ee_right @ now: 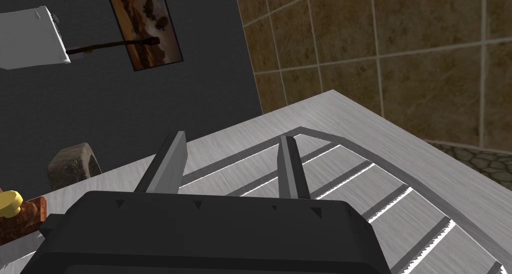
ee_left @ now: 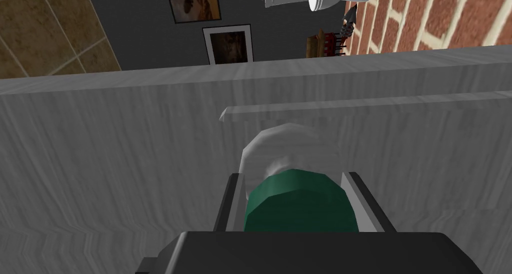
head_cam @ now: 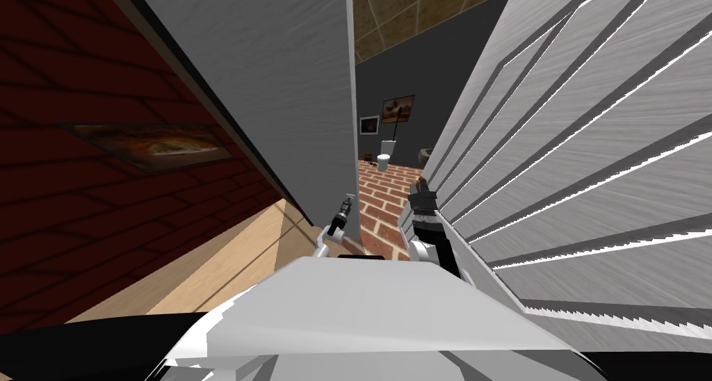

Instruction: Push the door open

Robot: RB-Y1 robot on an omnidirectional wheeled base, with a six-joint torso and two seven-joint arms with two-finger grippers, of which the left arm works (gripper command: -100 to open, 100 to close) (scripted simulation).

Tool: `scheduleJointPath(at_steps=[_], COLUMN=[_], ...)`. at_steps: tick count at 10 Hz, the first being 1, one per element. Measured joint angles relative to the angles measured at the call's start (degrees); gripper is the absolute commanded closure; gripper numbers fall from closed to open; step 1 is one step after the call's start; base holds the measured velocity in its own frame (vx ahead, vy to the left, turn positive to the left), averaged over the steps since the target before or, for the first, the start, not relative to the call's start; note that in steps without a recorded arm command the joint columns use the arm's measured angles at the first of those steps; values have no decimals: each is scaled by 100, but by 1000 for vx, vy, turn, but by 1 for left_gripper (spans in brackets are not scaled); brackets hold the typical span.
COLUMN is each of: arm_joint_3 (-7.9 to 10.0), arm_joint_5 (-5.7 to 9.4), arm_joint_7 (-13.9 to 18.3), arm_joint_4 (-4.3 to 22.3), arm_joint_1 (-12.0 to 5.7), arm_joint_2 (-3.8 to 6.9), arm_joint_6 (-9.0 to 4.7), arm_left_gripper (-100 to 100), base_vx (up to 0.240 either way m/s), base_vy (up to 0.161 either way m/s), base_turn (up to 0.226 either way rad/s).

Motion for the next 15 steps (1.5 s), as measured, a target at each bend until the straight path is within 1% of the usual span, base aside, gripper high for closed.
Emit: scheduleJointPath(at_steps=[1,2,3,4,5,6,7,8,10,11,12,13,14,15], arm_joint_3=[50,129,180,235,291,334,382,448,566,615,676,752,827,878], arm_joint_5=[3,-3,-8,4,6,5,-3,4,19,28,19,15,22,26], arm_joint_7=[-23,-68,-106,-113,-129,-149,-188,-209,-231,-236,-276,-323,-348,-360], arm_joint_4=[27,134,90,156,172,139,119,205,292,341,337,406,483,408], arm_joint_1=[-8,-75,-51,-111,-122,-89,-84,-153,-230,-245,-238,-283,-324,-274], arm_joint_2=[-12,-80,-108,-112,-128,-141,-188,-211,-235,-236,-291,-347,-374,-380], arm_joint_6=[-6,-29,5,22,15,9,27,19,11,-21,-6,-23,-50,-4], arm_left_gripper=[100,100,100,100,100,100,100,100,100,100,100,100,100,100], base_vx=[65,74,102,102,110,94,92,87,92,101,95,114,147,157], base_vy=[-78,-81,-88,-97,-96,-77,-77,-90,-99,-79,-92,-114,-155,-152], base_turn=[77,48,49,51,55,95,42,34,60,58,91,65,75,104])
